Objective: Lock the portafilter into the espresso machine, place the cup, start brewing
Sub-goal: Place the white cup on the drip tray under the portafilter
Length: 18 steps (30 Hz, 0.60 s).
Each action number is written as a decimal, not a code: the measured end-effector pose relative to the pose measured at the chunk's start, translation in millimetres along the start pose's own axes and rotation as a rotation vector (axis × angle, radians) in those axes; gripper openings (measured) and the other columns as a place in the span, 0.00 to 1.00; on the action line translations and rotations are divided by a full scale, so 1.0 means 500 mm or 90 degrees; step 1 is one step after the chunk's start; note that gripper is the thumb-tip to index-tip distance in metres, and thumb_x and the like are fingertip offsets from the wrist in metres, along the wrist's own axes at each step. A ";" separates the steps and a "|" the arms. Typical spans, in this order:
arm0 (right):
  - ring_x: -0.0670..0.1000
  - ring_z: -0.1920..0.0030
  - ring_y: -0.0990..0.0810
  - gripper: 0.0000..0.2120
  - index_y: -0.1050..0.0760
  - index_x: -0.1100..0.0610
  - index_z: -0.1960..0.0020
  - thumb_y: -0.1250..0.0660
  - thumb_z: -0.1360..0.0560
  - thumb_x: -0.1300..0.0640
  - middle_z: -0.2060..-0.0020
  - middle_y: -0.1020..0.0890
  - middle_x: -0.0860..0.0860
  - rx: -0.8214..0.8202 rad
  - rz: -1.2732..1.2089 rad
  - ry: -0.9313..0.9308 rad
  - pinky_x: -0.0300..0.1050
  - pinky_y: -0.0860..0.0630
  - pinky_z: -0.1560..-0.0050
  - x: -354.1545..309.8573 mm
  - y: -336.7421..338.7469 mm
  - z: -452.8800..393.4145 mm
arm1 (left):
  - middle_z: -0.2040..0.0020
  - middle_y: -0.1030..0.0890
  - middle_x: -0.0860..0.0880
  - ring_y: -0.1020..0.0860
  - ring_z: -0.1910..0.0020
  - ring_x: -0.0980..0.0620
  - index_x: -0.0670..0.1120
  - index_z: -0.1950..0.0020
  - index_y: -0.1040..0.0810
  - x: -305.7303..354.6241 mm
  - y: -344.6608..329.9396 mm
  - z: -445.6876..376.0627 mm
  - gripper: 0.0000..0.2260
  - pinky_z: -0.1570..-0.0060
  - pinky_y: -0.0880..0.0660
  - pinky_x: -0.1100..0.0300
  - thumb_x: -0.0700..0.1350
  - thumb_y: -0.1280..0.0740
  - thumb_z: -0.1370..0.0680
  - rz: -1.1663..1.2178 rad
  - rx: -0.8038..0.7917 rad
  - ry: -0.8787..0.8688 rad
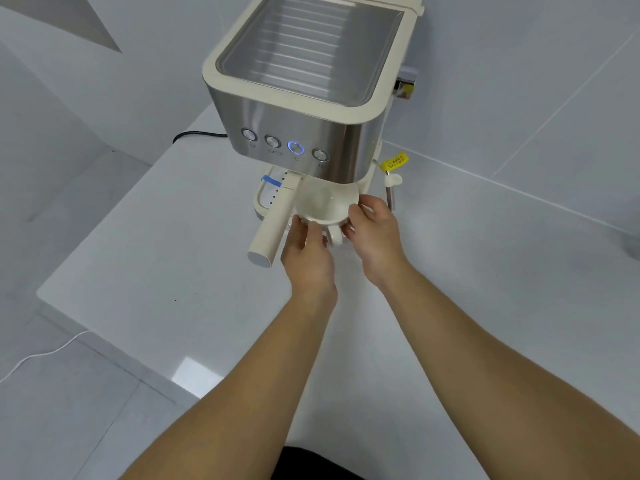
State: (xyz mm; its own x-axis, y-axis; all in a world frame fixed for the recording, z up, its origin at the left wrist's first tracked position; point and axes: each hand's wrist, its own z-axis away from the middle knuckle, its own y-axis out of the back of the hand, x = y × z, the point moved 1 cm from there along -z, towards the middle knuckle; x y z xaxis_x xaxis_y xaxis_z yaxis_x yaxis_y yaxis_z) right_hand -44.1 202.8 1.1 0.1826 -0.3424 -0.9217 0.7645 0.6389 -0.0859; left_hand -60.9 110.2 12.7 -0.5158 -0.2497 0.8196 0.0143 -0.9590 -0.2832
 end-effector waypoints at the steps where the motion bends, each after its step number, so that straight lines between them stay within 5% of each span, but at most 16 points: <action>1: 0.50 0.56 0.18 0.09 0.24 0.48 0.50 0.37 0.22 0.62 0.56 0.16 0.48 0.001 0.005 0.003 0.49 0.20 0.51 -0.003 -0.004 -0.006 | 0.42 0.14 0.53 0.18 0.42 0.56 0.50 0.35 0.19 0.002 -0.004 -0.004 0.14 0.40 0.24 0.61 0.41 0.36 0.20 -0.006 0.006 -0.007; 8: 0.54 0.43 0.18 0.15 0.22 0.53 0.38 0.39 0.23 0.56 0.43 0.17 0.53 0.008 0.066 0.024 0.51 0.21 0.42 0.007 -0.041 -0.031 | 0.52 0.14 0.59 0.17 0.49 0.61 0.58 0.51 0.18 0.013 -0.016 -0.020 0.15 0.52 0.25 0.67 0.38 0.37 0.19 0.007 0.039 -0.008; 12: 0.51 0.52 0.21 0.09 0.22 0.50 0.49 0.39 0.24 0.55 0.50 0.17 0.51 -0.010 0.081 0.030 0.50 0.23 0.45 0.006 -0.048 -0.038 | 0.55 0.14 0.61 0.17 0.54 0.66 0.58 0.51 0.19 0.016 -0.021 -0.022 0.19 0.60 0.25 0.74 0.34 0.40 0.19 0.000 0.028 -0.015; 18: 0.51 0.52 0.20 0.12 0.19 0.53 0.45 0.38 0.24 0.55 0.47 0.16 0.55 -0.013 0.059 0.021 0.50 0.22 0.47 0.007 -0.050 -0.037 | 0.46 0.15 0.59 0.19 0.44 0.62 0.58 0.44 0.19 0.002 -0.015 -0.024 0.22 0.53 0.26 0.71 0.32 0.41 0.21 -0.011 0.003 -0.019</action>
State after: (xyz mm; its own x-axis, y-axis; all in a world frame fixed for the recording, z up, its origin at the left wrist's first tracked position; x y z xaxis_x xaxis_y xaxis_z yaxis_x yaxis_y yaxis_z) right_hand -74.2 198.1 -7.1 0.2315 -0.2583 -0.9379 0.7320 0.6813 -0.0070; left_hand -72.1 118.7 9.7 -0.4897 -0.2375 0.8389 0.0104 -0.9637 -0.2667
